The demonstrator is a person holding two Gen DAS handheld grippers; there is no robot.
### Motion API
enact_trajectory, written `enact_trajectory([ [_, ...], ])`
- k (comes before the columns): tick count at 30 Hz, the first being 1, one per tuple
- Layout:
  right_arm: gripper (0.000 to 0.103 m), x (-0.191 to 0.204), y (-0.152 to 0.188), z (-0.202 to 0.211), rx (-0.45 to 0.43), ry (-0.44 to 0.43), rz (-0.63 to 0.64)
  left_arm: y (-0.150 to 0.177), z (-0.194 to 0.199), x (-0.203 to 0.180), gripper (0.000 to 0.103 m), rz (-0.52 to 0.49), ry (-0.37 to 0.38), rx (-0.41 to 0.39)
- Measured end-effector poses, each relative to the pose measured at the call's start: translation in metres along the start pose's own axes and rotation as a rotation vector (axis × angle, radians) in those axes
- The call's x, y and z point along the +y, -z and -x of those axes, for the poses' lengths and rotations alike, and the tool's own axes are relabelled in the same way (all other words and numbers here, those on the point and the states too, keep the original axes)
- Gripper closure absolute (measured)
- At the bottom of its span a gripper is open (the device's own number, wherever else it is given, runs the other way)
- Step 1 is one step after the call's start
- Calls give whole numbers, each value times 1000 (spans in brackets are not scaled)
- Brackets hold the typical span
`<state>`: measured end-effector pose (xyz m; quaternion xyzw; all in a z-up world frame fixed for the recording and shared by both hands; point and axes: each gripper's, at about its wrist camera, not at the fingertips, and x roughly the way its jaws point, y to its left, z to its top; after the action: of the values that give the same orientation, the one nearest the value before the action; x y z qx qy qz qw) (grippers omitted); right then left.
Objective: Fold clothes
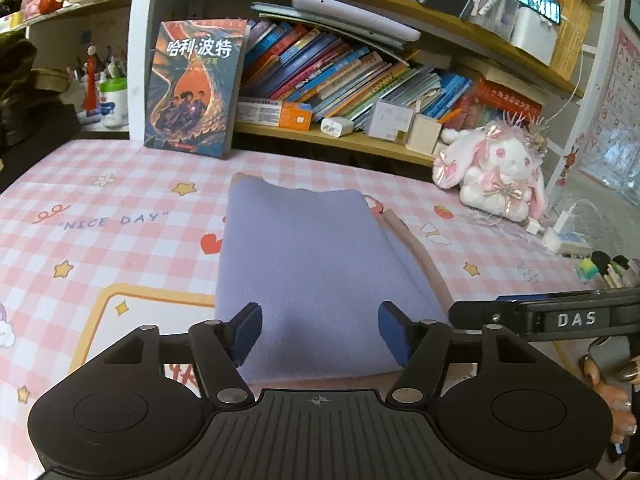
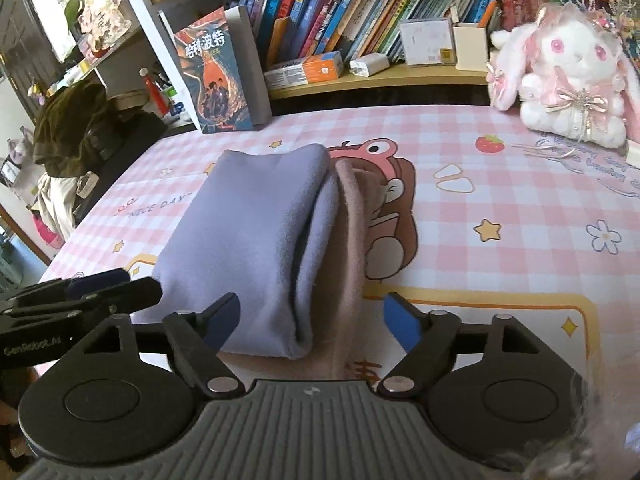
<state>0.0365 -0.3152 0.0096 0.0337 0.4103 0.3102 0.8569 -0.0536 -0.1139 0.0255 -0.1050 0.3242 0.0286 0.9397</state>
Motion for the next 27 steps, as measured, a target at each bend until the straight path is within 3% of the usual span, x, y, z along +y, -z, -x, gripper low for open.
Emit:
enact_trajectory([
  [9,18,-25,6,-7,94,-43,-123,2,-1,14,30,72,-39,11],
  [17,17,-20,4,-23,133,-31,-204,-15,-19,60,16,151,-15,36],
  [27,19,-5,-3,-56,148,-8,-340,-16,-75,107,13,323,215,233],
])
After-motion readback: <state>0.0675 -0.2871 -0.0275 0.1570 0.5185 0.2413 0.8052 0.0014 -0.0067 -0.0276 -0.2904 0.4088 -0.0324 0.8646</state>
